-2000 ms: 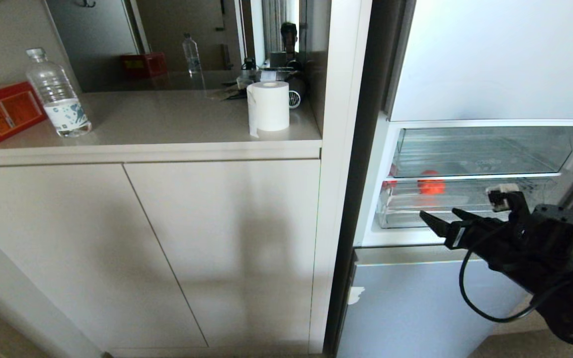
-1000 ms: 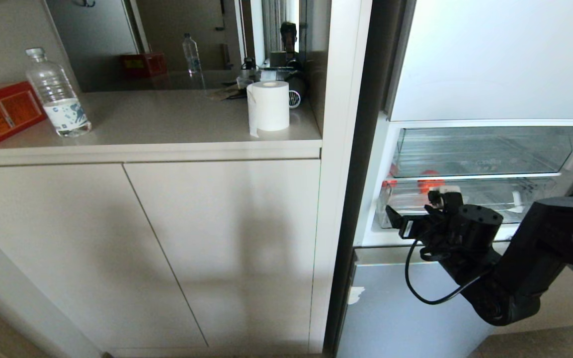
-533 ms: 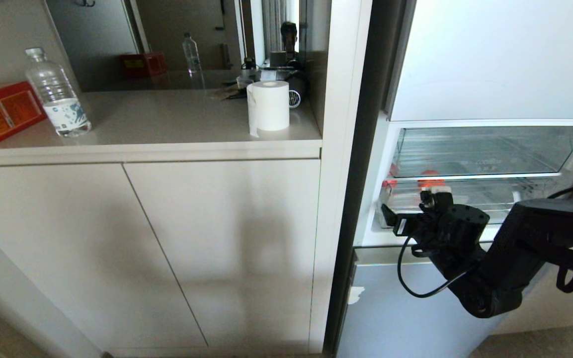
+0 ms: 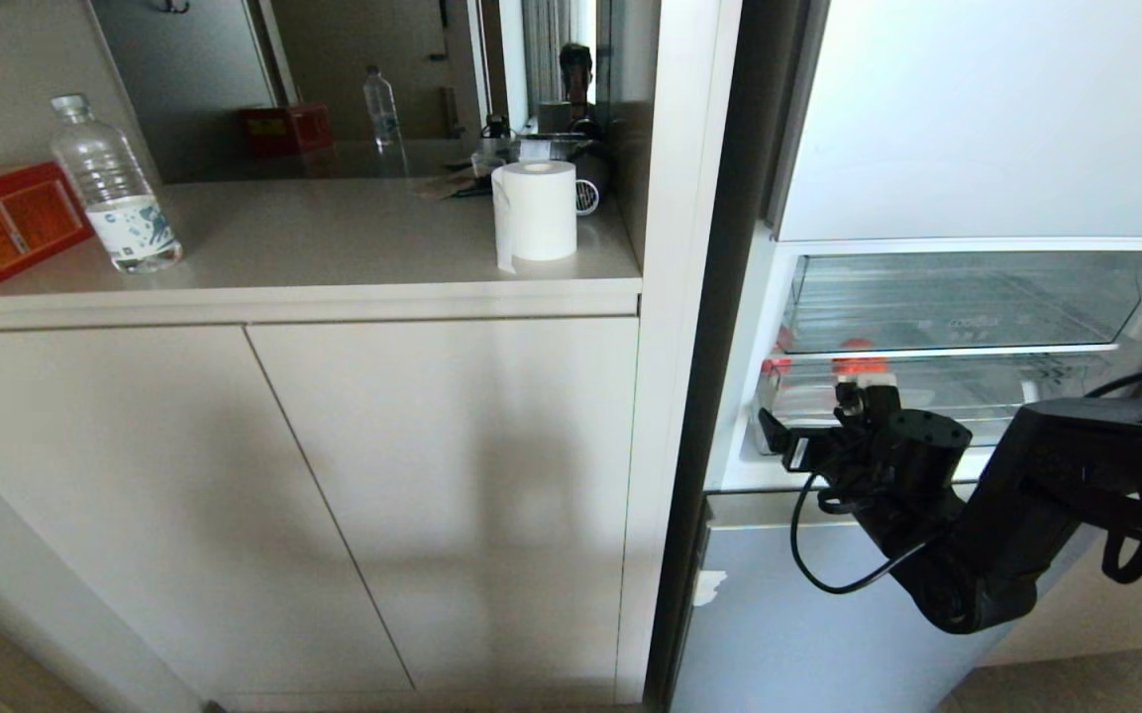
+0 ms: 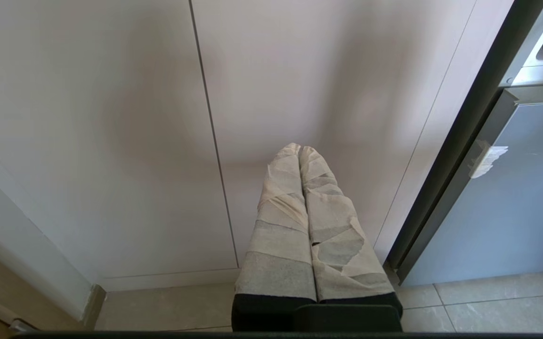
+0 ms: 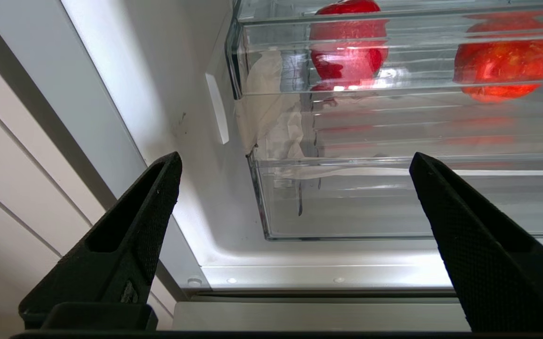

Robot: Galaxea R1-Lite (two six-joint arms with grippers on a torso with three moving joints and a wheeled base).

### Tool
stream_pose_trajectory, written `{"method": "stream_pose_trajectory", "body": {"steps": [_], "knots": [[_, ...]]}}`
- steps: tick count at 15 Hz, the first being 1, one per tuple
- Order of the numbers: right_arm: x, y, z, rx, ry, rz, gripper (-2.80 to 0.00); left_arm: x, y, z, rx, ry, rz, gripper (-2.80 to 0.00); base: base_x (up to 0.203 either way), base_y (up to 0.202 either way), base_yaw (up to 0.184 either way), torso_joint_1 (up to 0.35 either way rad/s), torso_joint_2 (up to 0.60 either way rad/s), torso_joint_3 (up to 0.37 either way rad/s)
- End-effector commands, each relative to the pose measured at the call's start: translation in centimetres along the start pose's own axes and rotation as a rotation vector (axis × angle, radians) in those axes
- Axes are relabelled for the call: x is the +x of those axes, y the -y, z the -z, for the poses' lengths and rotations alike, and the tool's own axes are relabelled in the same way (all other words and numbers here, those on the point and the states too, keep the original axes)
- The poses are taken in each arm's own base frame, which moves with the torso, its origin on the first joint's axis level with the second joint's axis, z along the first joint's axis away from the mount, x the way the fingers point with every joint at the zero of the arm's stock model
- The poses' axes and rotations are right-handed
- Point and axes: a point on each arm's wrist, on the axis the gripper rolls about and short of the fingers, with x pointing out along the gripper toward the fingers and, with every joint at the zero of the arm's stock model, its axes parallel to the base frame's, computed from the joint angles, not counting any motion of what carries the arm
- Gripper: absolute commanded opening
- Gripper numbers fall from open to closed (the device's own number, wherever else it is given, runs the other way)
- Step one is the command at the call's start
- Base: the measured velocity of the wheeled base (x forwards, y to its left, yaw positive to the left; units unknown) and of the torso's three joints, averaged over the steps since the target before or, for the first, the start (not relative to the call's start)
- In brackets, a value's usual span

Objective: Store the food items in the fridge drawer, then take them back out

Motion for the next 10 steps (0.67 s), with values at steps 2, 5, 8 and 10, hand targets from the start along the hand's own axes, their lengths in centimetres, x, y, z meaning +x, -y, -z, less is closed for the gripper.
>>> {"method": "stream_pose_trajectory", "body": {"steps": [2, 5, 8, 10], "knots": [[0.1, -0.1, -0.1, 0.003, 0.012, -0.001, 0.0, 0.0, 0.0, 0.0, 0.0, -0.001, -0.001, -2.8, 0.0, 0.0, 0.0, 0.0, 0.0, 0.0], [0.9, -0.2, 0.1, 0.008, 0.027, -0.003, 0.0, 0.0, 0.0, 0.0, 0.0, -0.001, -0.001, -2.8, 0.0, 0.0, 0.0, 0.0, 0.0, 0.0], [1.8, -0.2, 0.4, 0.011, 0.046, -0.002, 0.0, 0.0, 0.0, 0.0, 0.0, -0.001, -0.001, -2.8, 0.0, 0.0, 0.0, 0.0, 0.0, 0.0], [1.9, -0.2, 0.5, 0.012, 0.048, -0.002, 0.0, 0.0, 0.0, 0.0, 0.0, -0.001, -0.001, -2.8, 0.0, 0.0, 0.0, 0.0, 0.0, 0.0]]}}
